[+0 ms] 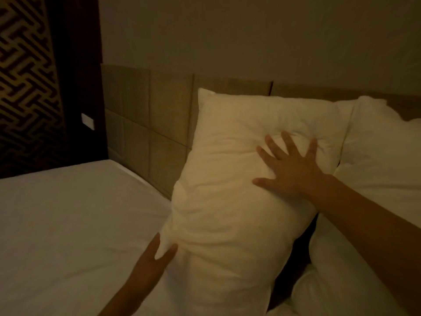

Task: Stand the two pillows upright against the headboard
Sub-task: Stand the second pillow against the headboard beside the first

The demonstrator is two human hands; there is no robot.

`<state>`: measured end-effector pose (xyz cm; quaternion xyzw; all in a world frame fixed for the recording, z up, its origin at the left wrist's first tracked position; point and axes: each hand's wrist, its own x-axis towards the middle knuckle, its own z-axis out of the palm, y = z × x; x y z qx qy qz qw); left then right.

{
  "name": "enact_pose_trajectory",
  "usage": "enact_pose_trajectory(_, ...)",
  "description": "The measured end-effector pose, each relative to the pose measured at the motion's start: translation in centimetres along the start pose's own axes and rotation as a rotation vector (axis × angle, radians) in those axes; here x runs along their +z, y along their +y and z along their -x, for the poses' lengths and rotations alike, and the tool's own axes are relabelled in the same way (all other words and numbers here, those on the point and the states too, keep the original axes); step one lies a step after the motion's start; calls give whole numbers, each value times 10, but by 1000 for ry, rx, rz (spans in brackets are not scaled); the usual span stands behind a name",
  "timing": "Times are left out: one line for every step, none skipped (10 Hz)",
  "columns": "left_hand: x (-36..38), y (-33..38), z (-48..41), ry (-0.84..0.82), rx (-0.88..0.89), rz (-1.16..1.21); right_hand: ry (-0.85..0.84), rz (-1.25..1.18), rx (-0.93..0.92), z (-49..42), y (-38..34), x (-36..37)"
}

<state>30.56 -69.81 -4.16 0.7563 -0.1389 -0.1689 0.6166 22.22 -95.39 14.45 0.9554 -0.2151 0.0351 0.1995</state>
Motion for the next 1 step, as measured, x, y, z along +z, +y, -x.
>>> enact_pose_trajectory(-26,48,7,102,131,-18,-38,-274,67,6,-10,-31)
